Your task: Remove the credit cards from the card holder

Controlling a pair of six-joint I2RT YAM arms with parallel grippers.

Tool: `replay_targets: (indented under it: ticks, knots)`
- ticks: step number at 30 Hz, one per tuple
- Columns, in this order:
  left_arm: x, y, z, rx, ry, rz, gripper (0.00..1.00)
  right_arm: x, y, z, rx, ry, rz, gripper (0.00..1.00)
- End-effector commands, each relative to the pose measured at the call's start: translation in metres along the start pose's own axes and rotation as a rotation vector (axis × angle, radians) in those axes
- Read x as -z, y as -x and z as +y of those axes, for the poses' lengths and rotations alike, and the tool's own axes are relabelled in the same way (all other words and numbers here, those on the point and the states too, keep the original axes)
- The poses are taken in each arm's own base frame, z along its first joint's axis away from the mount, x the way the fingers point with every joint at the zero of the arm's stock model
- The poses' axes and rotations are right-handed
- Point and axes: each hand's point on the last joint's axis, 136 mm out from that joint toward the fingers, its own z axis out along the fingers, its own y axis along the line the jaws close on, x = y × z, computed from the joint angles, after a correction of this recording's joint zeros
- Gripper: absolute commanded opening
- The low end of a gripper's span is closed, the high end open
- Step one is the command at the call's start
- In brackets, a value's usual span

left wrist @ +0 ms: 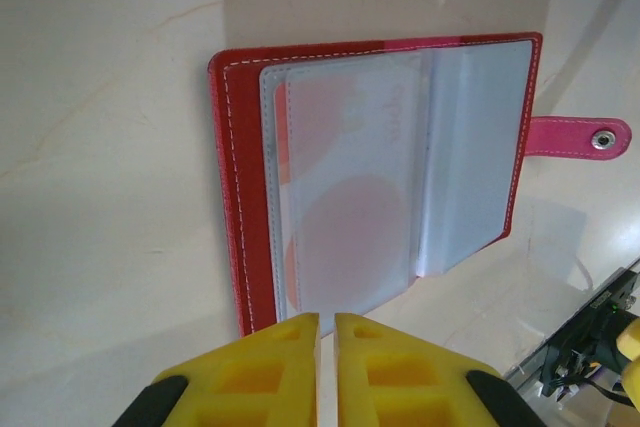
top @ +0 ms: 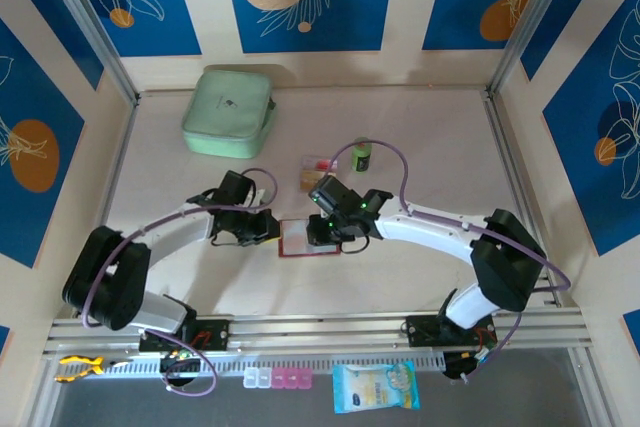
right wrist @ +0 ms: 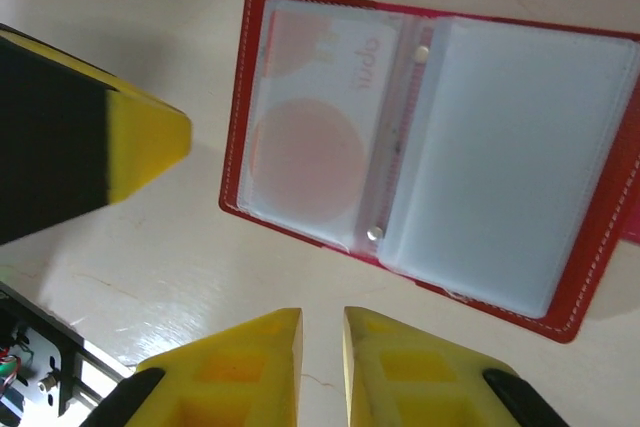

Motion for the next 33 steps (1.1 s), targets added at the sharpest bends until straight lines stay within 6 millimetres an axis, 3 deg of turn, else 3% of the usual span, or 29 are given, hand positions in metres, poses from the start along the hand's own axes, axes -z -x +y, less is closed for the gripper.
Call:
replay_targets:
  ticks: [1, 6, 11, 24, 33]
  knots:
    - [-0.006, 0.002, -0.005, -0.005, -0.013, 0.023, 0.13, -0.009, 0.001, 0.001, -0.016, -0.012, 0.027, 0.2]
    - [-0.019, 0.003, 0.005, 0.006, -0.004, 0.034, 0.12, -0.024, 0.004, 0.008, -0.028, 0.004, 0.048, 0.2]
    - [-0.017, 0.006, 0.001, -0.006, -0.01, 0.025, 0.11, -0.034, 0.007, 0.019, -0.04, 0.043, 0.095, 0.22]
    - [-0.027, 0.005, 0.014, 0.009, 0.043, 0.052, 0.07, -0.049, 0.027, 0.021, -0.11, 0.158, 0.136, 0.34]
    - [-0.031, 0.007, 0.019, 0.001, 0.066, 0.062, 0.07, -0.064, 0.029, 0.02, -0.133, 0.187, 0.178, 0.31]
